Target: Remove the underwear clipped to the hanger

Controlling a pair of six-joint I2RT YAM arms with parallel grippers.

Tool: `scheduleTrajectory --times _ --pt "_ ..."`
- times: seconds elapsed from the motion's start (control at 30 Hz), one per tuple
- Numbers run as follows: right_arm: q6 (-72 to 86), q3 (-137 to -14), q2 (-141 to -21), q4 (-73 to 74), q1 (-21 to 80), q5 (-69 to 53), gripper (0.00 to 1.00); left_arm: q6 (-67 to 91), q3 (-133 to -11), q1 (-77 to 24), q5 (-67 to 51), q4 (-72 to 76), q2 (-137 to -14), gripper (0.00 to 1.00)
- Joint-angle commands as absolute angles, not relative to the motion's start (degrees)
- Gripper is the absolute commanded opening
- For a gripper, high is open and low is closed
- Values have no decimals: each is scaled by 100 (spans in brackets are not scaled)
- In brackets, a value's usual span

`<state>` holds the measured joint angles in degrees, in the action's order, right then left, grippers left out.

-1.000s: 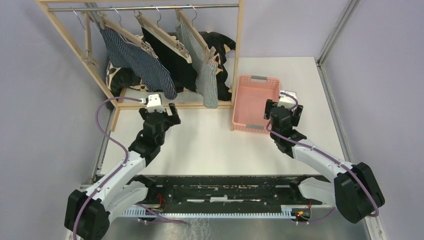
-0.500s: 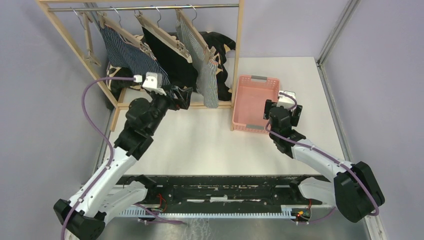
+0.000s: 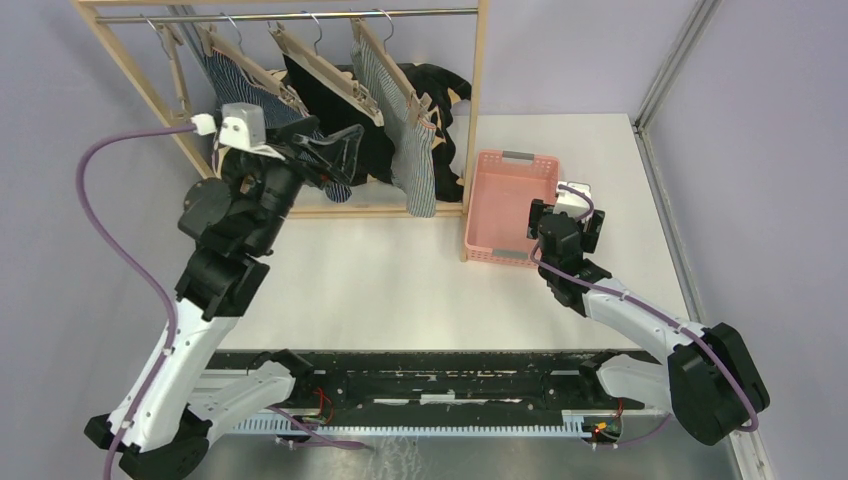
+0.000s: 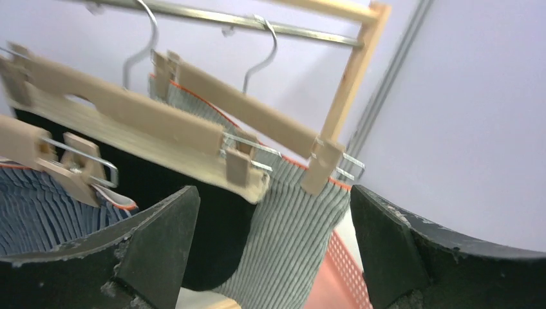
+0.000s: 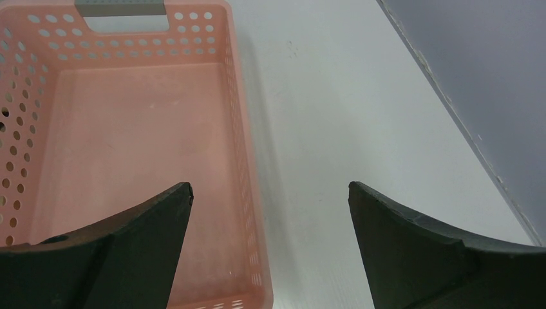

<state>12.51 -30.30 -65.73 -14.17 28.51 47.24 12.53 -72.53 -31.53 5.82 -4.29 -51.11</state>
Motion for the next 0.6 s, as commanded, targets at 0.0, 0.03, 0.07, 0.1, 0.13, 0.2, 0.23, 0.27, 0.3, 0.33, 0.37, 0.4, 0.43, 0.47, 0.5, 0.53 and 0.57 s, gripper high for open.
scheduleTrajectory --times 0.0,0.03,0.07,0.1,0.13,0.2,0.23,0.27,0.3,0.33,0.37,0.4,0.43,0.47,0.5,0.53,0.57 --pt "1213 -3251 -6596 -1652 2897 4849 100 978 -8175 -3165 1350 -942 -5213 93" --pt "1221 -3263 -6613 -1645 2904 4825 100 878 -8445 -3164 1684 -1188 -5323 93" --pt "1229 -3276 -6629 -1636 2903 4805 100 723 -8771 -3164 1987 -1367 -5473 92" --pt "1230 -3289 -6643 -1620 2910 4781 100 589 -9156 -3164 2304 -1616 -5682 93" --pt "1238 -3302 -6659 -1609 2922 4752 100 446 -9531 -3164 2578 -1877 -5903 94" --pt "1247 -3334 -6672 -1593 2931 4725 100 188 -10346 -3156 3037 -2410 -6462 92" --pt "1248 -3331 -6678 -1585 2943 4712 100 73 -10790 -3155 3194 -2680 -6721 91" --pt "1255 -3338 -6673 -1575 2944 4711 100 -10 -11223 -3155 3259 -2915 -6972 90" --pt "1257 -3337 -6665 -1566 2948 4711 100 -139 -11596 -3155 3269 -3146 -7287 90" --pt "1252 -3338 -6646 -1553 2955 4703 100 -233 -12000 -3153 3269 -3349 -7505 90" --pt "1247 -3344 -6628 -1537 2959 4702 100 -311 -12404 -3136 3272 -3602 -7742 90" --pt "1250 -3346 -6608 -1519 2959 4698 100 -374 -12828 -3100 3269 -3859 -7966 90" --pt "1254 -3344 -6583 -1506 2955 4694 100 -399 -13287 -3053 3269 -4168 -8206 90" --pt "1256 -3340 -6553 -1506 2961 4687 100 -393 -13789 -2936 3248 -4444 -8405 92" --pt "1261 -3337 -6536 -1503 2961 4680 100 -302 -14046 -2718 3056 -4662 -8554 93" --pt "1269 -3336 -6522 -1503 2960 4670 100 -120 -14168 -2381 2601 -4844 -8647 93" --pt "1274 -3343 -6526 -1503 2964 4655 100 111 -14145 -1893 2012 -4965 -8679 93"
